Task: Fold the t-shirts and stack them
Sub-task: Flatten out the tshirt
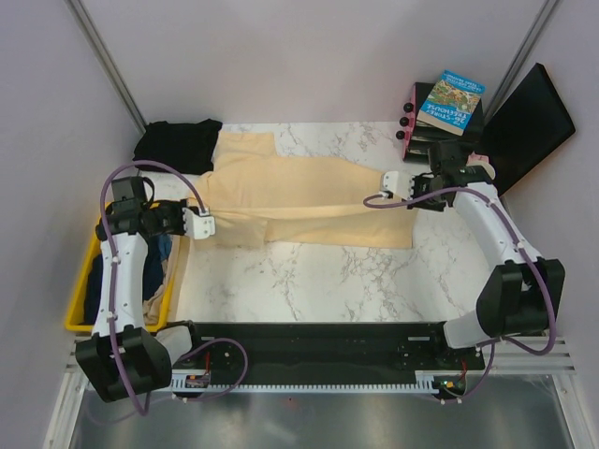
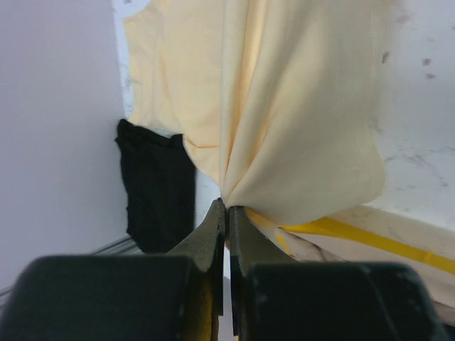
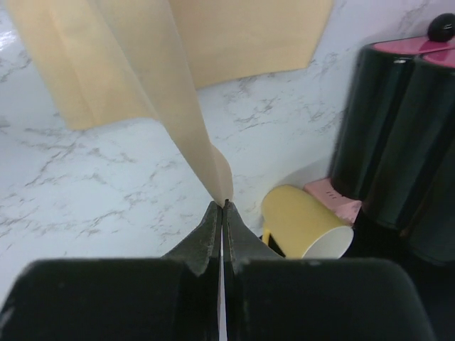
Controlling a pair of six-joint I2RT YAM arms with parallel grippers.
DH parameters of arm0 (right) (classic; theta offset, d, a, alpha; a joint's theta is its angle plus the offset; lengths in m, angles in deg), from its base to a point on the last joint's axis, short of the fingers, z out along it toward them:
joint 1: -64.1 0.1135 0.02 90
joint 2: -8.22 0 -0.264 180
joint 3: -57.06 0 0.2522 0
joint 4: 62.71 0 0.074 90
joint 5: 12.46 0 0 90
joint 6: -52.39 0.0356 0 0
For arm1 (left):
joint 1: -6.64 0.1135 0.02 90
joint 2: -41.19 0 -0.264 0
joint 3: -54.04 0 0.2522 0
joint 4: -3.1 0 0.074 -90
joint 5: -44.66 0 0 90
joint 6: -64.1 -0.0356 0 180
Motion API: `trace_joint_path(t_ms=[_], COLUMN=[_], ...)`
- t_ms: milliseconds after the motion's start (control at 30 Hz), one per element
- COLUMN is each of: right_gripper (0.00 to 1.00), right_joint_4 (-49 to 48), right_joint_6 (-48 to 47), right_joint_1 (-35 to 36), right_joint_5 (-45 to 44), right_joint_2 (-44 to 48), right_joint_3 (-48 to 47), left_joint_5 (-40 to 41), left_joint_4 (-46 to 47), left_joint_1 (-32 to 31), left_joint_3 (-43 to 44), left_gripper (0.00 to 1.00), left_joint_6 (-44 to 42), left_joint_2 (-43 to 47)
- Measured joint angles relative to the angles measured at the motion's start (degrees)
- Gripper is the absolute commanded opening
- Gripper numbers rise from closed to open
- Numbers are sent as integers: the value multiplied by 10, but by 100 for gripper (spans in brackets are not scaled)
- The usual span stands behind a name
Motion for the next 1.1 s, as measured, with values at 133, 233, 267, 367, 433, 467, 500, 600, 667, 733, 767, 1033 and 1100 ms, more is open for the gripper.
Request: trace_joint_path(t_ms=[133, 233, 267, 367, 433, 467, 500, 600, 667, 733, 767, 1033, 1100], right_gripper=[0, 0, 0, 0, 0, 0, 0, 0, 0, 0, 0, 0, 0], right_joint_4=[-102, -212, -255, -399, -464, -492, -509, -605, -666, -723, -750, -824, -830], right_joint_6=[18, 36, 40, 41, 39, 38, 36, 7, -9, -14, -14, 19, 24], right_joint_1=[5, 14, 17, 25, 28, 29, 30, 32, 32, 31, 31, 32, 32], right_joint_5=[-21, -53, -68, -106, -133, -137, -143, -148, -147, -146, -146, -148, -149], right_joint_2=[-31, -106, -140, -268, -365, -395, -420, -472, -478, -477, -473, -379, -354], right_joint_3=[-5, -51, -79, -218, -374, -426, -477, -598, -637, -663, -668, -566, -525], left_joint_5=[-5, -1, 7, 49, 69, 75, 78, 85, 93, 100, 104, 113, 114], left_joint_4=[122, 252, 287, 395, 459, 472, 486, 575, 626, 660, 672, 752, 760], left_joint_1=[0, -4, -7, -32, -43, -46, -49, -58, -66, -73, -76, -82, -82], left_joint_3=[5, 32, 49, 168, 252, 298, 333, 397, 430, 487, 517, 545, 504], left_gripper=[2, 2, 2, 2, 2, 2, 2, 2, 2, 2, 2, 2, 2], left_joint_6=[35, 72, 88, 138, 182, 199, 212, 219, 216, 213, 212, 197, 193], left_joint_2=[-30, -102, -127, -242, -296, -315, -327, -333, -334, -348, -354, -333, -317])
